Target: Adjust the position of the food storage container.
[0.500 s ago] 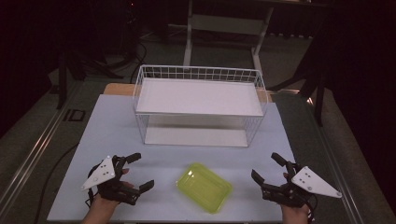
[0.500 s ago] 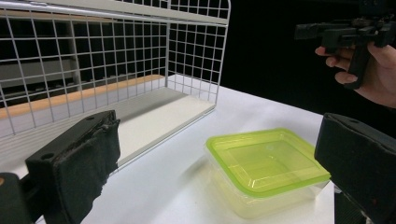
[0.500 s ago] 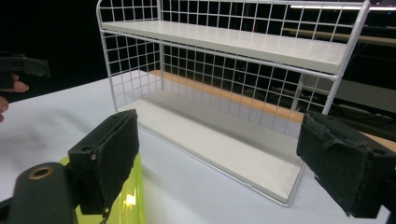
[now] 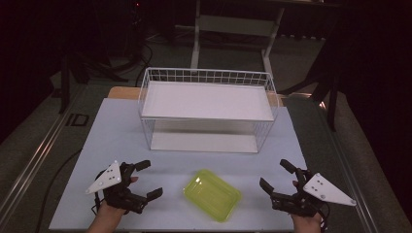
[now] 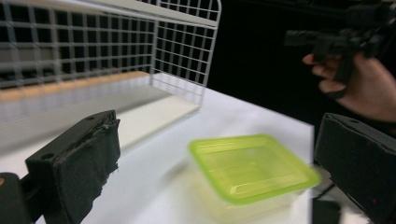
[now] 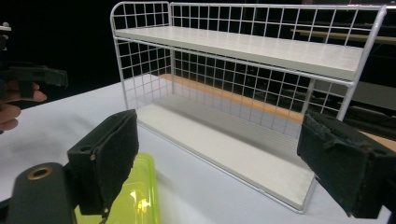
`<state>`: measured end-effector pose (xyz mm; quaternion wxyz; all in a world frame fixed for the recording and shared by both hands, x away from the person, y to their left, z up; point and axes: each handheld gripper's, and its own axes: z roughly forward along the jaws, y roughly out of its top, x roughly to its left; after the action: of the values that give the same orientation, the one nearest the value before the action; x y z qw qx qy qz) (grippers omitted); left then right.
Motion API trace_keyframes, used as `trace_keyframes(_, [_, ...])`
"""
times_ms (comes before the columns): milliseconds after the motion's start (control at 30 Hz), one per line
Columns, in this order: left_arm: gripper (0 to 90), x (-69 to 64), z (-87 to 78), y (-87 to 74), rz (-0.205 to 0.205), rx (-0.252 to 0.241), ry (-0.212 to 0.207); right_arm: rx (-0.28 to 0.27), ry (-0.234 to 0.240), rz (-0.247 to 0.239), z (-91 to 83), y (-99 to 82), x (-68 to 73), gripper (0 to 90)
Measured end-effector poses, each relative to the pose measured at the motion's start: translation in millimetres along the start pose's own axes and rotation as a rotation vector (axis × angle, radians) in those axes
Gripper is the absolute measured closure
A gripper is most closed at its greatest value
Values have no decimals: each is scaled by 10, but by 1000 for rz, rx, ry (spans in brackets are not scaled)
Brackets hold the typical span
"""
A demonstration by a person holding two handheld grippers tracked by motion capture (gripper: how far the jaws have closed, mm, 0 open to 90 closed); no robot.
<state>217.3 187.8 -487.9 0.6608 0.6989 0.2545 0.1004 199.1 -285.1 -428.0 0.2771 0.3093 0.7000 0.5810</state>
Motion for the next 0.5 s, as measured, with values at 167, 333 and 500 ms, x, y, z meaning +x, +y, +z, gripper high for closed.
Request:
trace_keyframes(167, [10, -64, 123, 26, 21, 48, -44, 3, 0, 7, 7, 6, -8, 125])
trace_keyframes(333, [299, -131, 230, 22, 48, 100, -80, 3, 12, 3, 19, 7, 13, 126])
trace_keyframes(500, [440, -162, 299, 23, 92, 186, -100, 10, 42, 17, 42, 2, 34, 126])
